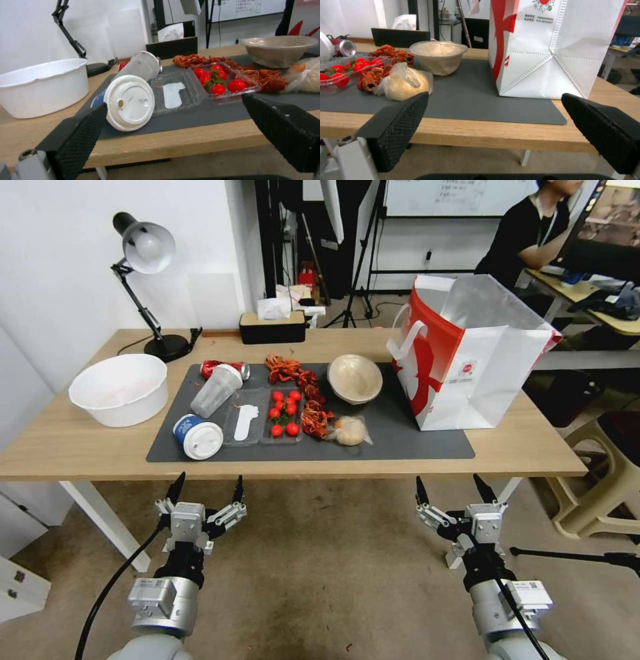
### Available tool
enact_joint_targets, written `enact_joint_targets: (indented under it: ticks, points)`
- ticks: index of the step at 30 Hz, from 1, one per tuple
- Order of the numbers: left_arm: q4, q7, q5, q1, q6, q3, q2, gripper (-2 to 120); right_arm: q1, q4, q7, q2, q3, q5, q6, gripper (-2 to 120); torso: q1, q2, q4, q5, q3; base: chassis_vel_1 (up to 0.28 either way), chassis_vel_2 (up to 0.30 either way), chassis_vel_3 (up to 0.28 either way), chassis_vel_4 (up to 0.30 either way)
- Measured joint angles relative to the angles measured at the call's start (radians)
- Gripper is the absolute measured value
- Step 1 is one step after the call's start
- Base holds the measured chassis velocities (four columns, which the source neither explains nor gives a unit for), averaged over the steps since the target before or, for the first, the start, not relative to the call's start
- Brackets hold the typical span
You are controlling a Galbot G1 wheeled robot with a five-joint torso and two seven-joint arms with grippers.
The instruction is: Pick up the trash from the table and place it into the takeout bag.
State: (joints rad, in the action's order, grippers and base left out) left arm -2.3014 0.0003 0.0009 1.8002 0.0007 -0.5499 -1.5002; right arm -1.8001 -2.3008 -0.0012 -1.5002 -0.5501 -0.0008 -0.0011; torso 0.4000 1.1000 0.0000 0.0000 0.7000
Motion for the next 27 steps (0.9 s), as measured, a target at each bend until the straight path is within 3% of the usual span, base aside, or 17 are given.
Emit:
enact_joint_targets:
  ticks: [18, 22, 25, 27]
  points:
    - [0.001, 0.000, -0.001, 0.000, -0.001, 0.000, 0.000, 100, -0.001, 0.001, -0.001, -0.001, 0.000, 0.001, 0.001, 100, 0.000, 0.000, 0.0001, -0.0001, 0.000, 0.000, 0.000, 0.000, 0.000]
    - [-0.002, -0.015, -0.015, 0.000, 0.005, 0.004, 0.001, 100, -0.027, -0.033, -0.062, -0.031, 0.018, 0.003, -0.004, 100, 0.000, 0.000, 0.0001, 0.0001, 0.000, 0.000, 0.000, 0.000, 0.000]
    - [-0.051, -0.128, -0.120, 0.004, 0.063, 0.039, 0.012, 100, -0.071, -0.094, -0.171, -0.085, 0.054, 0.009, -0.016, 100, 0.000, 0.000, -0.0002, -0.0006, 0.000, 0.000, 0.000, 0.000, 0.000]
    - [-0.066, -0.159, -0.148, 0.006, 0.078, 0.050, 0.015, 100, -0.069, -0.095, -0.178, -0.088, 0.055, 0.018, -0.017, 100, 0.000, 0.000, 0.0000, -0.0002, 0.000, 0.000, 0.000, 0.000, 0.000]
